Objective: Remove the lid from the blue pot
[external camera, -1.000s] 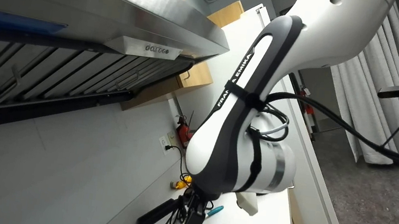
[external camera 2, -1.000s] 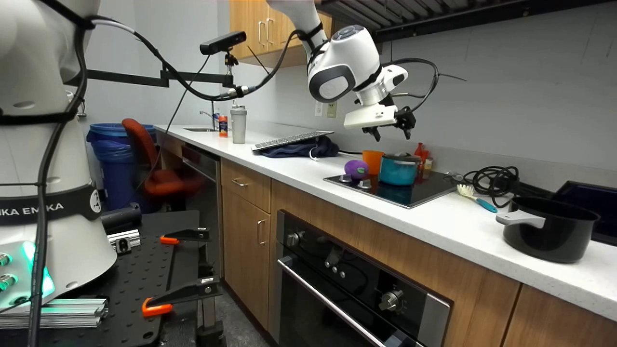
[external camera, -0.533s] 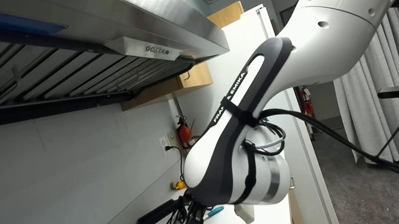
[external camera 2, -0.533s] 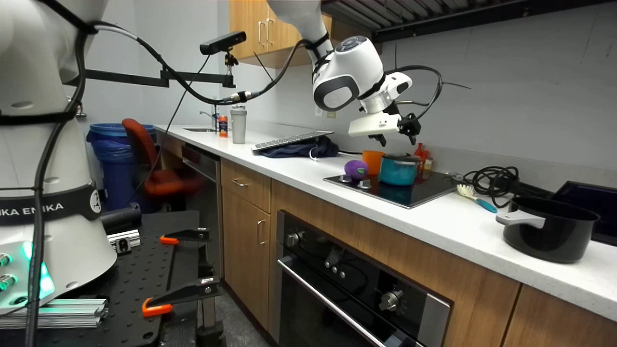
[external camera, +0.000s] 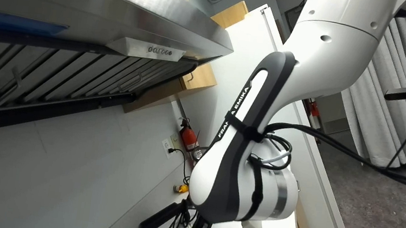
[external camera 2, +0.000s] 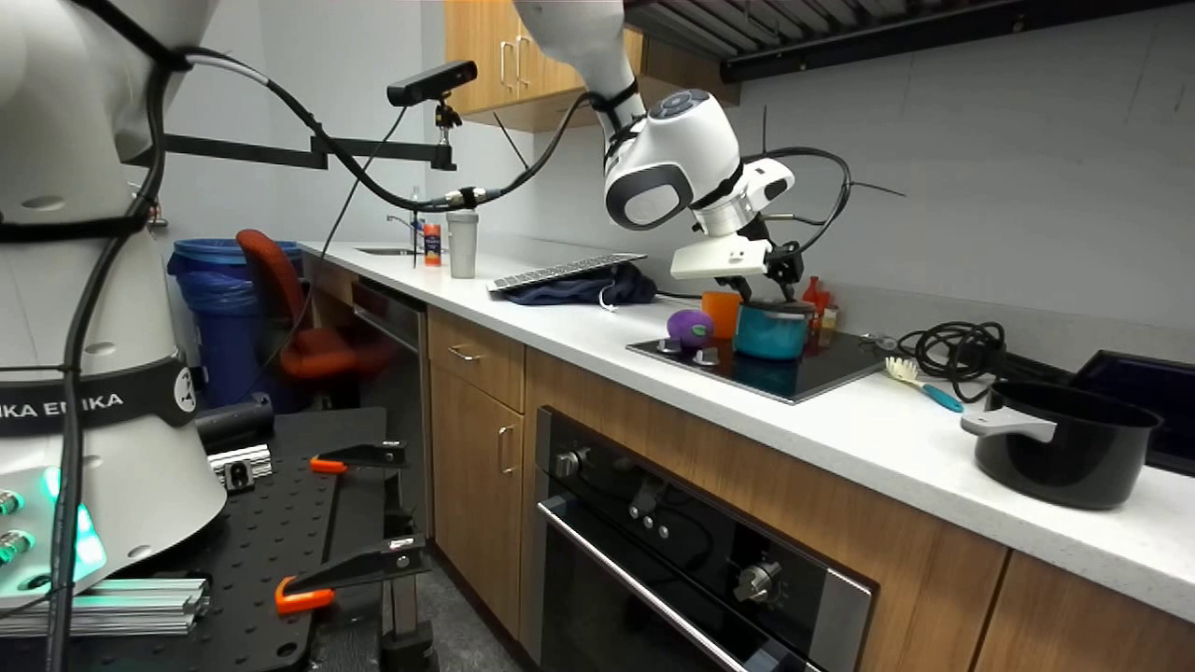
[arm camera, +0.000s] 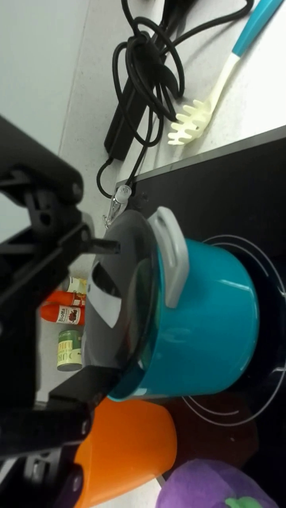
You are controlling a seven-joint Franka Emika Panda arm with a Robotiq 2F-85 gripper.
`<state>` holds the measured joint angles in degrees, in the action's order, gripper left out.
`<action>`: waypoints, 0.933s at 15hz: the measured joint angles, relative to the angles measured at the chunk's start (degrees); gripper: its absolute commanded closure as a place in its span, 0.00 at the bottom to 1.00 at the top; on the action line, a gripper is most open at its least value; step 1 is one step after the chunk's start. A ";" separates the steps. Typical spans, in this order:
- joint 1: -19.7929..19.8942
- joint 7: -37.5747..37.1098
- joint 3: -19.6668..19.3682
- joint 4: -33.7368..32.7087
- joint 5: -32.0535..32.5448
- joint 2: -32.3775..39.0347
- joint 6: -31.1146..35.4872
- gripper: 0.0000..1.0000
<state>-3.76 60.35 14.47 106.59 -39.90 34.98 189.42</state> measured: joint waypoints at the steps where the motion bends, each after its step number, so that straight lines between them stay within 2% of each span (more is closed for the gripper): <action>1: -0.02 0.00 0.03 -0.16 0.00 0.23 0.00 0.65; 4: -0.03 0.00 0.05 -0.56 0.00 0.54 0.00 0.89; 6: -0.03 0.00 0.04 -0.71 0.00 0.54 0.00 0.99; 14: -0.03 0.68 0.43 -2.00 1.73 0.43 0.74 1.00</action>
<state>-3.80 61.04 14.90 104.59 -38.17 35.40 190.15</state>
